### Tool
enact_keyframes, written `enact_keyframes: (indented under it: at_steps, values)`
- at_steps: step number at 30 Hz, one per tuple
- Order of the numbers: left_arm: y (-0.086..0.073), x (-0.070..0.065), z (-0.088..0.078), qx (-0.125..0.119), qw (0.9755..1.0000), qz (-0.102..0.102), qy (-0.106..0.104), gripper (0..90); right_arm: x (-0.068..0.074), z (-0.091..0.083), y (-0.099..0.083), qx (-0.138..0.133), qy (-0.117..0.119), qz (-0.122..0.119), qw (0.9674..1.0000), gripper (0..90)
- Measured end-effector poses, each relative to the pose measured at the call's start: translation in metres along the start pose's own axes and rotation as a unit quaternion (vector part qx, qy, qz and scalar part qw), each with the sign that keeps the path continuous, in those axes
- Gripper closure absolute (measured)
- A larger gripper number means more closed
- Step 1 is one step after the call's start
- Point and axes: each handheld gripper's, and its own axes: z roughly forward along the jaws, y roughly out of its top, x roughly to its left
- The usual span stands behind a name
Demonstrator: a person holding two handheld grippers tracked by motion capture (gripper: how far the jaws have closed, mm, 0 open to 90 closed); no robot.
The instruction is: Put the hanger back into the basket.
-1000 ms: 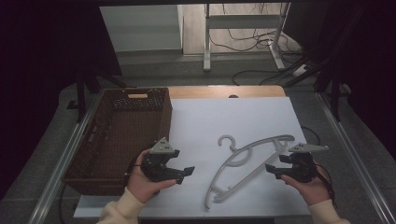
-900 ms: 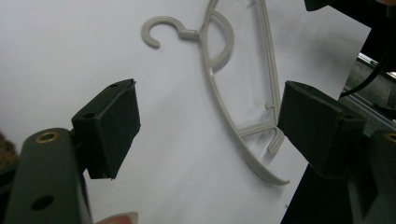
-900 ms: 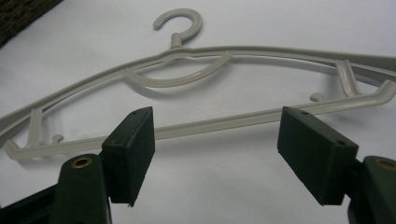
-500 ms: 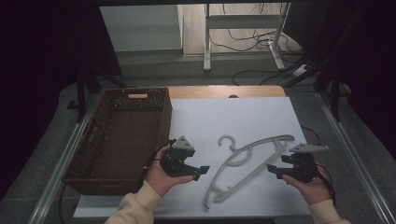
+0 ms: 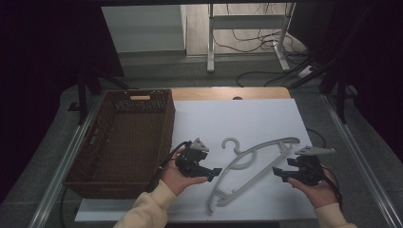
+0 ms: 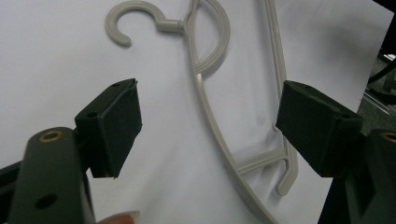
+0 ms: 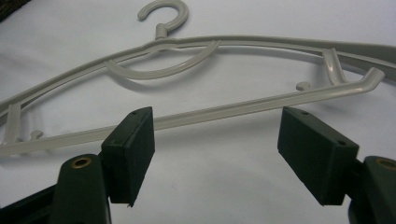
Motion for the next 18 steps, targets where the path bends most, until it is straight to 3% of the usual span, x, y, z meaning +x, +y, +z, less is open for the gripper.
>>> enact_keyframes:
  at_steps: [7,18]
  values:
    - [0.007,-0.003,0.016,0.008,0.9998,0.001,-0.016,22.0,0.000,0.001,0.000,0.002,-0.001,0.000,1.0000,27.2]
    - [0.015,0.011,0.053,0.028,0.9987,-0.030,-0.030,26.1,-0.001,0.002,-0.001,0.008,-0.004,-0.002,1.0000,26.9]
